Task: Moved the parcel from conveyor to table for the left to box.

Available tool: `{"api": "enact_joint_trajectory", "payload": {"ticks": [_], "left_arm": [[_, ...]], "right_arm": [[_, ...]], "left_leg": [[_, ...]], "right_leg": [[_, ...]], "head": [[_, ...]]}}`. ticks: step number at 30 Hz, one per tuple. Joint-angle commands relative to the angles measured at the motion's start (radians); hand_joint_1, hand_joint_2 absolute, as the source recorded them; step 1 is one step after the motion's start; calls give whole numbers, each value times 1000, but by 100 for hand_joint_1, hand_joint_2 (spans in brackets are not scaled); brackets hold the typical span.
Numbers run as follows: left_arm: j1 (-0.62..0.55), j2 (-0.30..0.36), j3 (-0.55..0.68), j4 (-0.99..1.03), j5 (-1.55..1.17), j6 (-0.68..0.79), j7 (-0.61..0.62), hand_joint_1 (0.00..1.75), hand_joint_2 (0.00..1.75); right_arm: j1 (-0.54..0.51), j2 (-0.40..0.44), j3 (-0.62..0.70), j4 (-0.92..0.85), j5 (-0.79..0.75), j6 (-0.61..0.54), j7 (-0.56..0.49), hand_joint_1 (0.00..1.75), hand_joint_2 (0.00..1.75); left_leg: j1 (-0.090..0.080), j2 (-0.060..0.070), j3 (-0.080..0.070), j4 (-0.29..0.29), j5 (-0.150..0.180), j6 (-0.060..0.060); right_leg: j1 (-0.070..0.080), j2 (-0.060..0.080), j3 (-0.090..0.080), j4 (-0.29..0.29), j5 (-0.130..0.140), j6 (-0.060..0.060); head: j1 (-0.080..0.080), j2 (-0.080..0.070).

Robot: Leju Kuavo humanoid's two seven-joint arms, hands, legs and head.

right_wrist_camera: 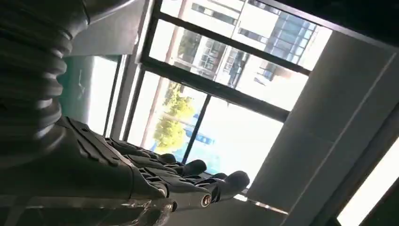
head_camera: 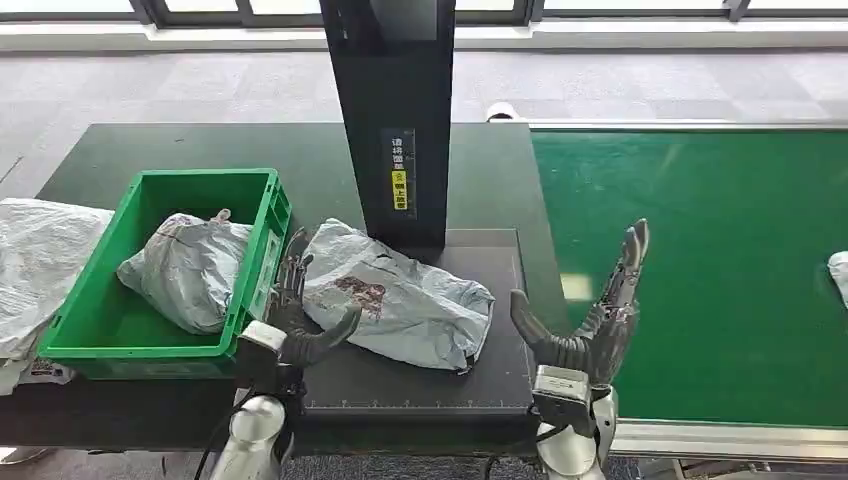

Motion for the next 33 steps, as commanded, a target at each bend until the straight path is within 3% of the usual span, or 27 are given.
{"api": "enact_joint_trajectory", "payload": {"ticks": [1, 4, 13, 16, 17, 33], "left_arm": [[-108, -7, -156, 136, -60, -2, 3, 0, 175], [-123, -5, -169, 154, -70, -1, 3, 0, 175], [-396, -7, -141, 727, -318, 208, 140, 0, 175], [-408, -2, -136, 767, -342, 245, 150, 0, 175], [-420, 2, -143, 798, -389, 290, 210, 0, 175], [-420, 31, -124, 824, -449, 294, 270, 0, 175]], "right_arm": [[60, -8, -23, -181, -9, 3, 0, 0, 175], [60, -6, -24, -190, -3, 3, 0, 0, 175], [21, -33, 58, -184, -25, 3, 0, 0, 175], [21, -36, 57, -186, -27, 3, 0, 0, 175], [19, -38, 56, -187, -31, 3, 0, 0, 175], [4, -52, 63, -155, -40, 3, 0, 0, 175]], "left_leg": [[0, -7, 0, 0, 0, 1], [0, -4, 2, -1, 0, 1], [0, -2, 3, -1, 1, 1], [-1, 0, 3, -1, 1, 0], [0, 0, 3, -2, 1, 0], [0, 2, 1, -1, 0, 0]], "right_leg": [[0, -7, 3, -1, -2, 0], [0, -4, 4, -1, -1, 0], [0, -3, 4, -1, 0, 0], [0, -1, 3, -1, 1, 0], [0, -1, 4, -2, 2, 0], [1, 1, 3, -1, 1, 0]], "head": [[0, 0], [0, 0], [0, 0], [0, 0], [0, 0], [0, 0]]}}
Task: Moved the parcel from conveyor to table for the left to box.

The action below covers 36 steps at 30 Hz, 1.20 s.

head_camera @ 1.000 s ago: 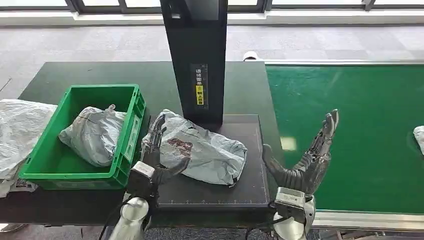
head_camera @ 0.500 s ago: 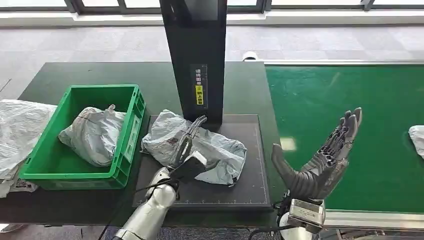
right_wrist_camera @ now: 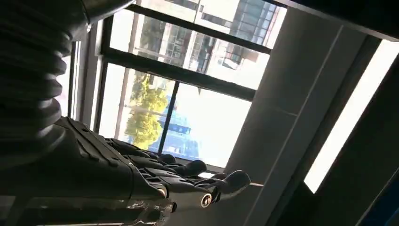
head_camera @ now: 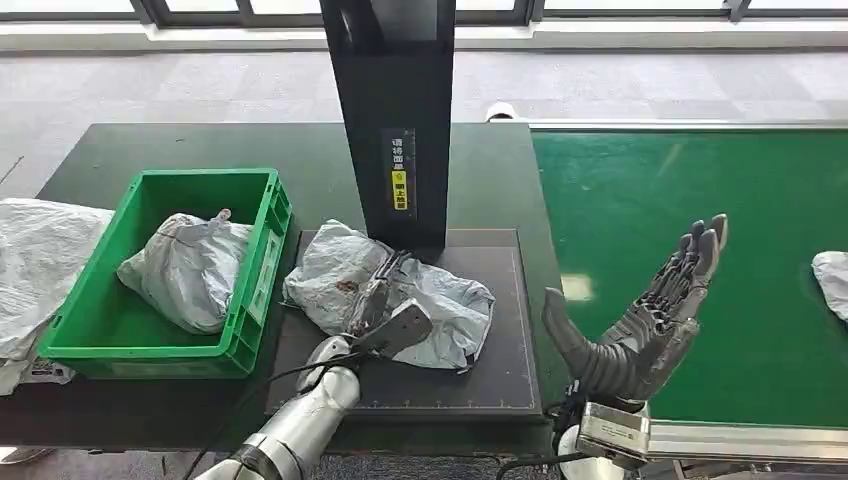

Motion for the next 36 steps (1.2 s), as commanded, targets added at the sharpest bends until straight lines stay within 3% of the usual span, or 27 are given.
{"api": "enact_joint_trajectory", "payload": {"ticks": [1, 4, 5, 6, 7, 8, 13, 14, 16, 18, 32, 35, 36], "left_arm": [[-60, 52, 7, 130, -79, 29, 72, 0, 175], [-61, 53, 2, 134, -99, 34, 93, 0, 175], [-64, 58, -27, 149, -167, 65, 159, 61, 175], [-64, 58, -27, 149, -167, 65, 159, 159, 175], [-64, 58, -27, 149, -167, 65, 159, 159, 175], [-58, 57, -27, 153, -171, 42, 158, 175, 175], [-54, 62, -33, 153, -197, 57, 183, 175, 175], [-52, 70, -52, 153, -268, 119, 268, 175, 175], [-49, 75, -54, 139, -308, 150, 305, 175, 175], [-37, 79, -40, 101, -339, 238, 304, 175, 175], [-37, 79, -40, 101, -339, 238, 304, 175, 175], [20, 79, 42, -85, -497, 342, 363, 175, 175], [85, 34, 178, -263, -656, 342, 338, 175, 175]], "right_arm": [[-35, -45, 29, 49, -18, 1, 0, 0, 175], [-38, -46, 31, 51, -22, 1, 0, 0, 175], [-45, -48, 34, 60, -26, 1, 0, 0, 175], [-45, -48, 34, 60, -26, 1, 0, 0, 175], [-45, -48, 34, 60, -26, 1, 0, 0, 175], [-52, -49, 36, 69, -31, 1, 0, 0, 175], [-54, -45, 33, 73, -27, 1, 0, 0, 175], [-61, -46, 36, 83, -37, 1, 0, 0, 175], [-65, -43, 35, 89, -37, 1, 0, 0, 175], [-63, -41, 33, 87, -34, 1, 0, 0, 175], [-63, -41, 33, 87, -34, 1, 0, 0, 175], [-44, -29, 9, 65, -20, 1, 0, 0, 175], [-29, -27, -5, 42, -24, 1, 0, 0, 175]], "left_leg": [[0, 2, 3, -2, 0, 0], [0, 2, 3, -2, 0, 0], [0, 2, 3, -1, 0, 0], [0, 2, 2, -1, 0, 0], [0, 3, 4, -2, 0, 0], [0, 2, 3, -1, 0, 0], [0, 3, 4, -2, 0, 0], [0, 2, 3, -2, 0, 0], [0, 3, 4, -2, 0, 0], [0, 4, 5, -3, 0, 0], [0, 3, 5, -4, 0, 0], [0, 2, 4, -2, 0, 0], [0, 3, 4, -3, 0, 0]], "right_leg": [[0, 1, 2, -2, 1, 0], [1, 2, 3, -2, 1, 0], [0, 2, 2, -1, 0, 0], [0, 1, 2, -1, 0, 0], [1, 2, 3, -2, 1, 0], [1, 1, 2, -2, 0, 0], [0, 2, 3, -2, 1, 0], [0, 2, 2, -2, 0, 0], [1, 2, 4, -3, 1, 0], [1, 3, 4, -3, 1, 0], [1, 2, 5, -4, 1, 0], [1, 2, 4, -2, 0, 0], [1, 2, 4, -3, 1, 0]], "head": [[0, 0], [0, 0], [0, 0], [0, 0], [0, 0], [0, 0], [0, 0], [0, 0], [0, 0], [0, 0], [0, 0], [0, 0], [0, 0]]}}
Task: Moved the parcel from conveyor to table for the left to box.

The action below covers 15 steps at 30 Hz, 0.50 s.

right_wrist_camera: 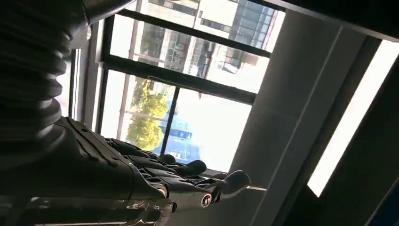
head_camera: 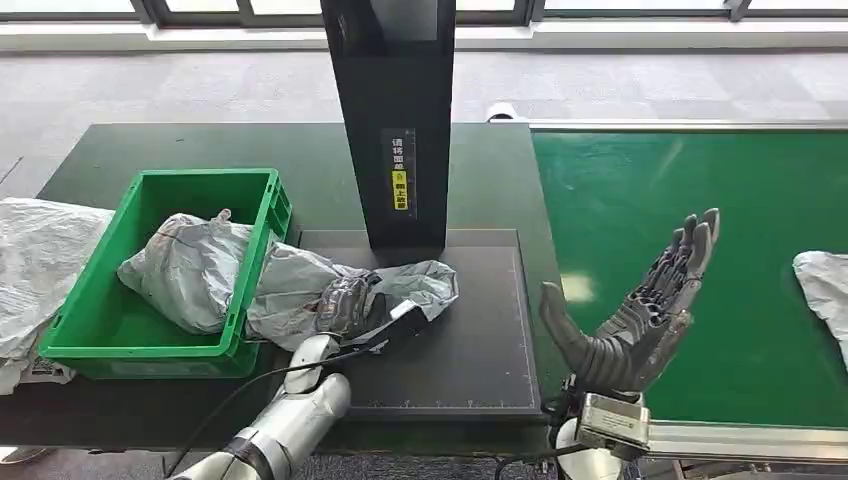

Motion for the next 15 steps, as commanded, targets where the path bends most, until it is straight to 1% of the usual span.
{"api": "enact_joint_trajectory", "payload": {"ticks": [1, 2, 3, 4, 6, 7, 8, 10, 11, 12, 13, 15], "left_arm": [[127, -24, 214, -376, -342, 96, 31, 175, 175], [176, -62, 288, -587, -425, 96, -23, 175, 175], [190, -62, 284, -657, -436, 96, -25, 175, 175], [212, -62, 260, -773, -478, 96, -9, 175, 175], [234, -62, 213, -932, -510, 96, 15, 175, 175], [237, -62, 204, -972, -522, 96, 18, 175, 175], [242, -62, 179, -1048, -540, 96, 33, 175, 175], [245, -58, 157, -1125, -570, 96, 47, 175, 175], [244, -48, 154, -1146, -570, 96, 48, 175, 175], [242, -54, 139, -1184, -562, 96, 51, 175, 175], [235, -62, 155, -1195, -536, 96, 19, 175, 175], [226, -62, 166, -1180, -528, 96, 11, 175, 175]], "right_arm": [[0, -22, -14, 9, 0, 0, 0, 0, 175], [11, -24, -21, -8, -4, 0, 0, 0, 175], [15, -23, -24, -10, -1, 0, 0, 0, 175], [19, -20, -30, -15, 4, 0, 0, 0, 175], [26, -9, -37, -22, 16, 0, 0, 0, 175], [27, -6, -40, -24, 18, 0, 0, 0, 175], [30, 2, -48, -31, 21, 0, 0, 0, 175], [32, 6, -57, -39, 18, 0, 0, 0, 175], [32, 8, -62, -43, 18, 0, 0, 0, 175], [31, 13, -68, -43, 18, 0, 0, 0, 175], [26, 14, -72, -37, 17, 0, 0, 0, 175], [18, 19, -84, -19, 13, 0, 0, 0, 175]], "left_leg": [[0, 3, 2, -1, -1, 0], [0, 3, 1, -1, -1, 1], [1, 1, -1, 1, -1, 1], [0, 0, -2, 1, -1, 1], [1, 1, -2, 2, -1, 1], [1, 2, -1, 1, -2, 1], [1, 3, -2, 2, -2, 0], [0, 4, 1, 1, -3, 0], [1, 3, -1, 1, -2, 0], [1, 3, -1, 1, -2, 0], [1, 2, -1, 1, -2, 0], [0, 2, -1, 1, -1, 0]], "right_leg": [[1, 2, 1, -2, 0, 0], [0, 2, 1, -2, 0, 0], [1, 1, -1, 0, 0, 0], [1, 0, -2, 0, -1, 0], [1, 0, -2, 0, -1, 0], [1, 1, -1, 0, -1, 0], [1, 3, -3, 1, -1, 0], [0, 4, -2, 0, -1, 0], [1, 3, -2, 0, -1, -1], [1, 3, -3, 1, -1, -1], [1, 3, -3, 1, -1, -1], [1, 2, -2, 0, -1, -1]], "head": [[0, 0], [0, 0], [0, 0], [0, 0], [0, 0], [0, 0], [0, 0], [0, 0], [0, 0], [0, 0], [0, 0], [0, 0]]}}
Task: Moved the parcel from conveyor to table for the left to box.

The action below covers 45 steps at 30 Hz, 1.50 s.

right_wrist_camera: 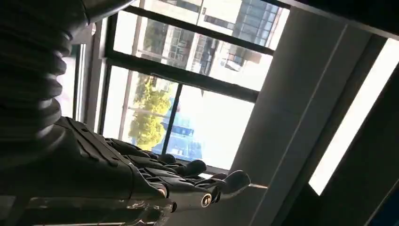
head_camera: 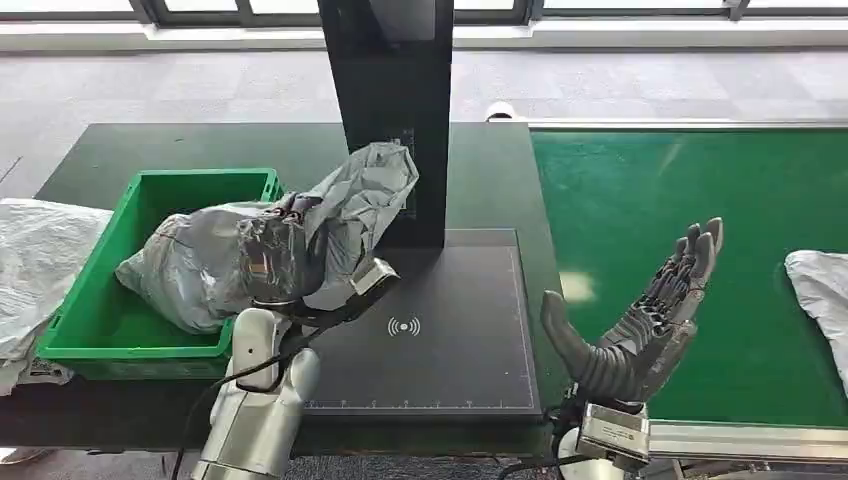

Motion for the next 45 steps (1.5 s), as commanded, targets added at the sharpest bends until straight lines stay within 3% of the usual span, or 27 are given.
{"api": "enact_joint_trajectory", "payload": {"ticks": [1, 14, 20, 22, 24, 25, 27, 29, 34, 36, 37, 45], "left_arm": [[20, -7, 17, -325, -40, -3, -27, 175, 175], [14, -7, 23, -352, -41, -3, -44, 175, 175], [-16, 28, 79, -285, -80, -3, 19, 175, 175], [-46, 43, 105, -242, -80, -3, 46, 175, 175], [-85, 103, 142, -141, -80, -3, 136, 175, 175], [-98, 95, 156, -125, -79, -3, 134, 175, 175], [-152, 85, 298, -27, -80, -3, 59, 175, 175], [-191, 116, 344, 77, -60, -3, 106, 175, 175], [-241, 125, 503, 172, -51, -3, 72, 175, 175], [-245, 126, 522, 191, -51, -3, 70, 175, 175], [-250, 171, 488, 235, -31, -3, 108, 175, 175], [-253, 157, 523, 247, -58, -3, 133, 175, 175]], "right_arm": [[-21, 18, -85, 15, -8, 2, 0, 0, 175], [-4, 21, -91, -11, -6, 2, 0, 0, 175], [9, 22, -84, -26, -9, 2, 0, 0, 175], [12, 20, -76, -30, -10, 2, 0, 0, 175], [13, 14, -71, -21, -8, 2, 0, 0, 175], [13, 11, -68, -19, -10, 2, 0, 0, 175], [17, 2, -62, -15, -12, 2, 0, 0, 175], [18, -4, -58, -17, -21, 2, 0, 0, 175], [12, -13, -48, -1, -33, 2, 0, 0, 175], [12, -12, -48, 4, -31, 2, 0, 0, 175], [11, -13, -48, 9, -32, 2, 0, 0, 175], [9, -14, -60, 34, -39, 2, 0, 0, 175]], "left_leg": [[0, 1, 1, 0, -1, 1], [0, 0, 2, -1, 0, 0], [0, 0, 2, -1, 0, 0], [0, 0, 3, -1, 0, 0], [0, -1, 3, -2, 1, 0], [-1, -1, 5, -4, 2, 0], [0, 0, 5, -4, 2, 0], [-1, 1, 5, -3, 1, 0], [0, 2, 4, -3, 2, -2], [0, 1, 4, -2, 2, -2], [1, 1, 5, -4, 2, -2], [1, 0, 2, -1, 2, -2]], "right_leg": [[1, 1, 1, -1, 0, 0], [0, -1, 3, -1, 0, 0], [0, -1, 2, -1, 0, 0], [0, 0, 2, -1, 0, 0], [0, -1, 3, -1, 0, 0], [0, -1, 4, -3, 0, -1], [0, -1, 4, -3, 1, -1], [0, 1, 4, -2, 1, -1], [0, 2, 3, -1, 1, -1], [0, 1, 3, -1, 1, -2], [1, 1, 4, -2, 1, -2], [1, 0, 2, -1, 1, -1]], "head": [[0, 0], [0, 0], [0, 0], [0, 0], [0, 0], [0, 0], [0, 0], [0, 0], [0, 0], [0, 0], [0, 0], [0, 0]]}}
